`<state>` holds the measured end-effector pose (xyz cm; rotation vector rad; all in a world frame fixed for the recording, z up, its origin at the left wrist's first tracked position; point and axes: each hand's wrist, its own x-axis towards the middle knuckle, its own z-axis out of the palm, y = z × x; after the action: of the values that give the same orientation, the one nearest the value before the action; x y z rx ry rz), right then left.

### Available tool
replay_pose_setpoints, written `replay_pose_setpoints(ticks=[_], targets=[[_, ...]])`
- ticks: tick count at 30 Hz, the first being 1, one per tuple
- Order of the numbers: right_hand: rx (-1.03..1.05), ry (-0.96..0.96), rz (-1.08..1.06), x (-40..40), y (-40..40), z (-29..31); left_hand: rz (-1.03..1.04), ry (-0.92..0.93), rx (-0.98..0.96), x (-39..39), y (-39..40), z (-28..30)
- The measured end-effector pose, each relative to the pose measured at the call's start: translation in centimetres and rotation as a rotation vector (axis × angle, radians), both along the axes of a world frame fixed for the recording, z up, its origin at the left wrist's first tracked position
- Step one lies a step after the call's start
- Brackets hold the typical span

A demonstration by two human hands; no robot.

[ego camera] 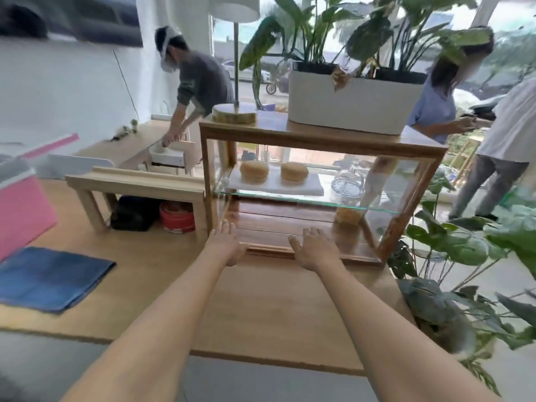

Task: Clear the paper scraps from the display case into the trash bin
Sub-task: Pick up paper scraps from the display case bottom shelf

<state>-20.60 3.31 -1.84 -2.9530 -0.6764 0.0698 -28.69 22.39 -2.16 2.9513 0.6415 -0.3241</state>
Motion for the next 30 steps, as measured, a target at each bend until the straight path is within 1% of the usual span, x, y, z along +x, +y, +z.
replay_pose_setpoints(ticks=[4, 9, 13, 18, 24, 30], targets=[[0.006, 0.006, 0.055, 1.2, 4.8, 1.0, 0.016, -0.045, -0.006, 0.7, 4.2, 0.6], [0.037, -0.020, 0.117, 3.1, 9.5, 2.2, -0.013, -0.032, -0.034, 2.4, 7.3, 0.1], [0.070, -0.040, 0.129, 4.5, 12.1, 3.0, -0.061, -0.010, -0.070, 3.3, 7.8, -1.1], [0.061, -0.042, 0.166, 6.0, 15.0, 3.5, -0.110, 0.009, -0.092, 4.1, 7.3, -3.1], [0.057, -0.073, 0.217, 8.2, 18.0, 3.8, -0.099, -0.018, -0.102, 4.9, 7.8, -4.3], [0.159, -0.052, 0.280, 10.4, 21.3, 4.2, -0.098, -0.080, -0.161, 4.7, 7.4, -6.0]])
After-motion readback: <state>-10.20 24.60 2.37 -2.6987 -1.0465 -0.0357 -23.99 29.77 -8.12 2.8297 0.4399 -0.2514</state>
